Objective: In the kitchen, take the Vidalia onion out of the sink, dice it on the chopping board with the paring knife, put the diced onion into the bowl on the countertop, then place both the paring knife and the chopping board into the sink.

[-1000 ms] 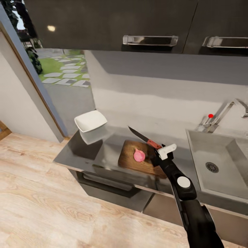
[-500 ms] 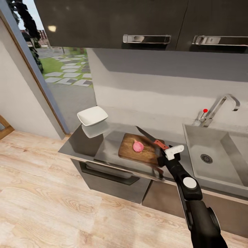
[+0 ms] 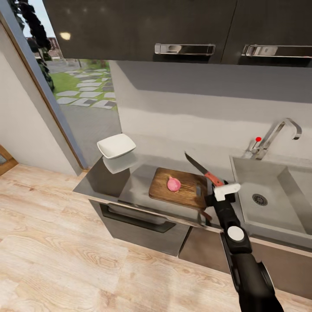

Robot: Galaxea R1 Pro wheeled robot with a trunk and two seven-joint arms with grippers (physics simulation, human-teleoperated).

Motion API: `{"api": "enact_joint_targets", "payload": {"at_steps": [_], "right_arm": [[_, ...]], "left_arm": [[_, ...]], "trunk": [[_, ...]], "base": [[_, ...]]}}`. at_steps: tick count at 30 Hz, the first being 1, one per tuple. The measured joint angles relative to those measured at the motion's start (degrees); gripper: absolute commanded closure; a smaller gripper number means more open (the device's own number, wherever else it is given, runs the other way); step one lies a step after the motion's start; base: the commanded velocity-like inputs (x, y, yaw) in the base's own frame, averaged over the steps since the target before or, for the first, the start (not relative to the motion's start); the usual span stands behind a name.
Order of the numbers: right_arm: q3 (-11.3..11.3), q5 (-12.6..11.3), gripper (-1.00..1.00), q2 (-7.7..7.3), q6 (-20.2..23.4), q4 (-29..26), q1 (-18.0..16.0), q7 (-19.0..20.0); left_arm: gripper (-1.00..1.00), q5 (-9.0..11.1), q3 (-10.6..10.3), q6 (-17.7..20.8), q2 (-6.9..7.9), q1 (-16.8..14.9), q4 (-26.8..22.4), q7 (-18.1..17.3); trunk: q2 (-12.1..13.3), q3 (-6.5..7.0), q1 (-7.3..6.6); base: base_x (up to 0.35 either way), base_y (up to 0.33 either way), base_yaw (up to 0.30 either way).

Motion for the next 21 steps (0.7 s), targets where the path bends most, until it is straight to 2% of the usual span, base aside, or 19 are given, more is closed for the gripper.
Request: {"api": "enact_joint_targets", "payload": {"at_steps": [3, 7, 11, 13, 17, 21], "right_arm": [[0.08, 5.76, 1.0, 0.65, -2.22, 0.95, 0.83, -0.98], [0.07, 7.25, 1.0, 1.56, -4.02, 2.43, 1.27, -4.03], [0.48, 7.67, 1.0, 1.84, -6.09, 4.93, 1.4, -9.8], [1.47, 8.35, 1.0, 1.89, -6.78, 6.22, 1.42, -12.74], [5.61, 12.37, 1.0, 1.92, -7.43, 9.66, 1.44, -20.12], [8.96, 14.42, 1.0, 1.91, -7.58, 12.94, 1.44, -26.43]], "left_arm": [[-1.0, -0.01, 0.0, 0.0, 0.0, -0.02, 0.18, 0.0], [-1.0, -0.01, 0.0, 0.0, 0.02, -0.02, 0.21, 0.0], [-1.0, -0.01, 0.0, 0.0, 0.03, -0.03, 0.22, 0.0], [-1.0, -0.01, 0.0, 0.0, 0.03, -0.03, 0.22, 0.0], [-1.0, 0.0, 0.0, 0.0, 0.03, -0.03, 0.22, 0.04], [-1.0, -0.02, 0.0, 0.0, 0.03, -0.03, 0.22, 0.07]], "trunk": [[0.0, 0.0, 0.0], [0.0, 0.0, 0.0], [0.0, 0.0, 0.0], [0.0, 0.0, 0.0], [0.0, -0.01, 0.0], [0.0, -0.01, 0.0]], "base": [[0.0, 0.0, 0.0], [0.0, 0.0, 0.0], [0.0, 0.0, 0.0], [0.0, 0.0, 0.0], [0.0, 0.0, 0.0], [0.0, 0.0, 0.0]]}}
